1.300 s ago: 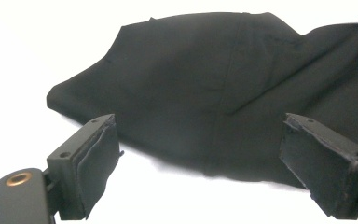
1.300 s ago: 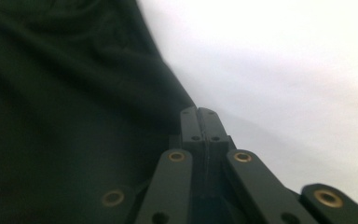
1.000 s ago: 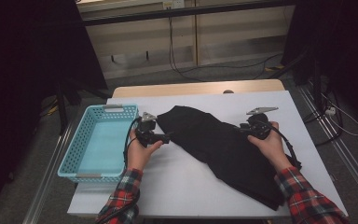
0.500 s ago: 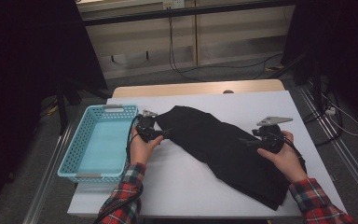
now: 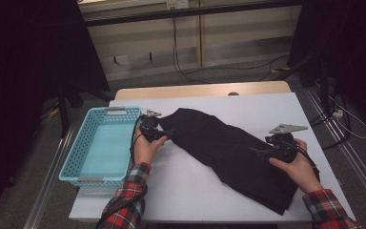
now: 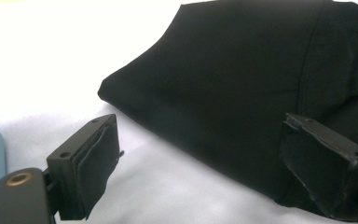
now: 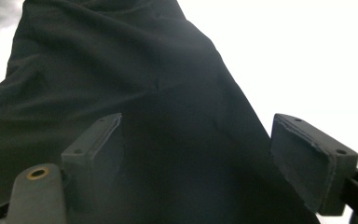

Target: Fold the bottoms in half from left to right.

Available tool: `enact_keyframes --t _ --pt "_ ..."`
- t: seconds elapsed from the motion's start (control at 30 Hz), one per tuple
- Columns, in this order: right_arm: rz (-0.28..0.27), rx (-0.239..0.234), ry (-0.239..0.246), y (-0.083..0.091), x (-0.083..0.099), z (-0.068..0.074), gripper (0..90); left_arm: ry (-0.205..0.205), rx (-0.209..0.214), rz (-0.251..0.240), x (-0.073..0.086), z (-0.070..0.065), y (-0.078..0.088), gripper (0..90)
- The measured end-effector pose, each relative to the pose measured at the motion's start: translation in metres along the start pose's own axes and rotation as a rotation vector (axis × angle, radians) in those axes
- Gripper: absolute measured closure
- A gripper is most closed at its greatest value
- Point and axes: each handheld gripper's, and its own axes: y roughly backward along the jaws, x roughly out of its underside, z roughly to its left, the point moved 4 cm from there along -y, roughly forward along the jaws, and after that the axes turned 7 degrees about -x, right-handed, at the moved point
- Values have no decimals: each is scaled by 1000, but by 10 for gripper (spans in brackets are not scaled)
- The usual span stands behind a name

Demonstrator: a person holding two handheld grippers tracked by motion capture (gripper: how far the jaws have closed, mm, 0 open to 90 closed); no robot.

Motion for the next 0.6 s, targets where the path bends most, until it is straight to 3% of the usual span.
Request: enact_keyframes --t 0.27,0.37,0.6 --pt "-26 -2 5 14 4 2 175 16 -36 9 -8 7 -5 123" --pt "-26 3 1 17 7 2 172 12 -25 13 -9 6 -5 123" --pt "-23 -4 15 19 9 6 169 21 -43 14 -10 8 -9 124"
